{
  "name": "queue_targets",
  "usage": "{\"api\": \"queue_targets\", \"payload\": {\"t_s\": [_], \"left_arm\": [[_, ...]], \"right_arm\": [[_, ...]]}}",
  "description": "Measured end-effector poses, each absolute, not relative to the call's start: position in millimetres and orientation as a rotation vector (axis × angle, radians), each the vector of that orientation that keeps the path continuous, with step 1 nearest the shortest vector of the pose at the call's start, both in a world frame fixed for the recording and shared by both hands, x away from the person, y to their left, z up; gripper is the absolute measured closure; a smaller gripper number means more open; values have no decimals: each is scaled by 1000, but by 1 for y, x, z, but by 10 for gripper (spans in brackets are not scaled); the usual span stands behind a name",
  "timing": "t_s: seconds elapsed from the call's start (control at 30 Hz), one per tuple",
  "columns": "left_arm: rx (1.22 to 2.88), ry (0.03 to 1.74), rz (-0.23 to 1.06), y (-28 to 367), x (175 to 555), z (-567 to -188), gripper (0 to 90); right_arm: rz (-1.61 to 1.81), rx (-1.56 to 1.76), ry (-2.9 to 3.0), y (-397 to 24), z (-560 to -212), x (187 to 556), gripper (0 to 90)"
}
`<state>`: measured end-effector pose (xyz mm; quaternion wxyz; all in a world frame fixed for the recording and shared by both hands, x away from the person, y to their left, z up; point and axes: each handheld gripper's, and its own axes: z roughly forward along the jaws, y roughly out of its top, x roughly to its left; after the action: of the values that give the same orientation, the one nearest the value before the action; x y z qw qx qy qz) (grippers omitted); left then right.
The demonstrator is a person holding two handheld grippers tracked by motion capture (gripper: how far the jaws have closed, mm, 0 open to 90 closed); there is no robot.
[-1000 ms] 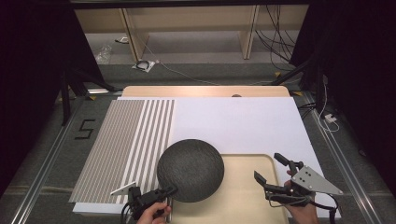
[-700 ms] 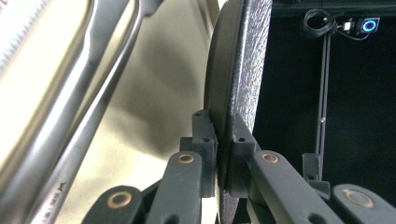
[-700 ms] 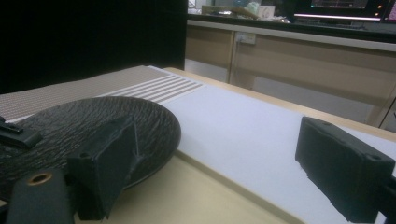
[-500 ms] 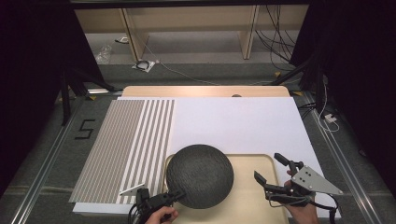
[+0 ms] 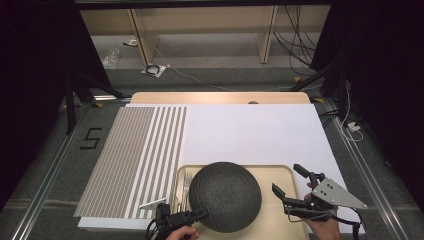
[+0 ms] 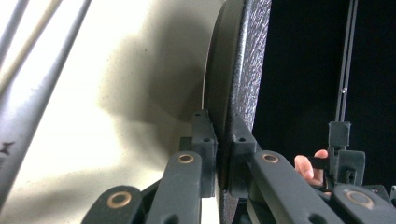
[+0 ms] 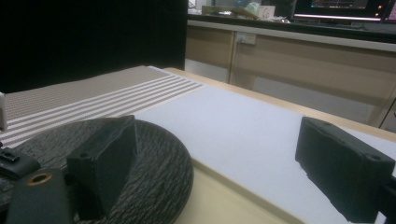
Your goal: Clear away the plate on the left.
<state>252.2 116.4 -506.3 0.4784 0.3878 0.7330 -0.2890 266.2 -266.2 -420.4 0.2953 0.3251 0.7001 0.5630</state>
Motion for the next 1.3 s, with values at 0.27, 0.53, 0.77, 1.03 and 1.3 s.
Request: {"api": "queue_targets", "payload": {"t_s": [0.27, 0.53, 0.77, 1.03, 1.3], "left_arm": [[979, 1784, -725, 111, 254, -508, 844], [1011, 1783, -735, 106, 255, -508, 843], [1028, 1793, -737, 103, 256, -509, 841], [1049, 1787, -746, 97, 256, -510, 838], [1059, 1804, -748, 96, 257, -509, 840]], "right_arm": [[1498, 863, 1862, -265, -421, 267, 138], [1497, 862, 1863, -265, -421, 267, 138], [1495, 865, 1864, -266, -421, 267, 138], [1497, 865, 1864, -266, -421, 267, 138], [1498, 866, 1863, -266, -421, 267, 138]]}}
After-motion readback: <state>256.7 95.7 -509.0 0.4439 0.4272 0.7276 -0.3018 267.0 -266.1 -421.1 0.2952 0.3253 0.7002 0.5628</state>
